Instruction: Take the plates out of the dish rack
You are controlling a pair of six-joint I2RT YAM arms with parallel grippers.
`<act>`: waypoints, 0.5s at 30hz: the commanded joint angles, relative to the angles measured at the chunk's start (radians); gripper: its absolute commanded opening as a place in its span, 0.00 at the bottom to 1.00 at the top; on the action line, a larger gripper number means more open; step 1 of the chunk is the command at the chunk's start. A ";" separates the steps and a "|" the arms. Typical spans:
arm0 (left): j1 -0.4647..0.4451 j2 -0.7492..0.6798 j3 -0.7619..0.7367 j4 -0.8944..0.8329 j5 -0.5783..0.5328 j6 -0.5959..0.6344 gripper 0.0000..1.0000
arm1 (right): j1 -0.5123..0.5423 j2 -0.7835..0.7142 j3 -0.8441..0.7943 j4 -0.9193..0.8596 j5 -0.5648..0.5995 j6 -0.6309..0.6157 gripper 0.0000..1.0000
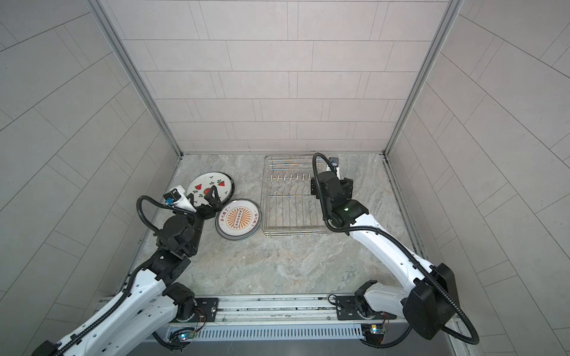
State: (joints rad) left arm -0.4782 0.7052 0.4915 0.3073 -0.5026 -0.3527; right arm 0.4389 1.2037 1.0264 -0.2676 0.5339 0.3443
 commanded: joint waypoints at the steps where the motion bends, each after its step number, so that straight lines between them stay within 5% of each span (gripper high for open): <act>1: 0.005 0.042 0.022 -0.021 -0.169 0.195 1.00 | -0.108 -0.029 0.001 -0.103 0.057 -0.041 1.00; 4: 0.027 0.065 -0.014 0.063 -0.252 0.287 1.00 | -0.194 -0.055 -0.116 0.029 0.042 -0.113 0.97; 8: 0.082 0.136 -0.126 0.239 -0.260 0.368 0.98 | -0.208 -0.183 -0.496 0.539 -0.090 -0.291 0.99; 10: 0.137 0.168 -0.175 0.308 -0.240 0.367 0.98 | -0.223 -0.194 -0.523 0.544 -0.131 -0.300 0.99; 15: 0.308 0.335 -0.247 0.442 -0.076 0.293 0.94 | -0.284 -0.118 -0.564 0.617 -0.001 -0.313 1.00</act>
State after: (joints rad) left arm -0.2226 0.9806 0.2668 0.5972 -0.6659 -0.0505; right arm 0.1913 1.0664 0.4774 0.1825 0.4843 0.0708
